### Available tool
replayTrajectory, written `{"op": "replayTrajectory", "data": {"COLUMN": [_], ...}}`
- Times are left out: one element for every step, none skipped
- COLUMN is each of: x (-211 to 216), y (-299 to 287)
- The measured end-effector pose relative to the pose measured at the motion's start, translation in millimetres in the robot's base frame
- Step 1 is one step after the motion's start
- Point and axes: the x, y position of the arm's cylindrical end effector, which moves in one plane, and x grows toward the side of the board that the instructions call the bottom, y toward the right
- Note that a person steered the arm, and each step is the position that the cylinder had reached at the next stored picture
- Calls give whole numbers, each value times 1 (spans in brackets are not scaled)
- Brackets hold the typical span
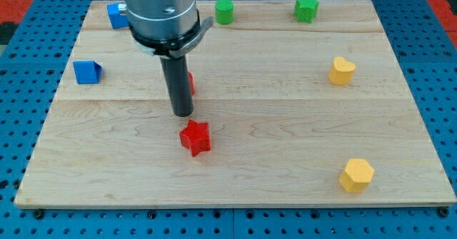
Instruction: Push the red blocks to the left bottom of the board
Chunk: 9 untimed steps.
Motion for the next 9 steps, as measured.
{"op": "replayTrajectory", "data": {"x": [43, 82, 38, -52, -56, 8, 12, -28, -34], "y": [21, -11, 47, 71, -15, -127, -94, -128, -159]}}
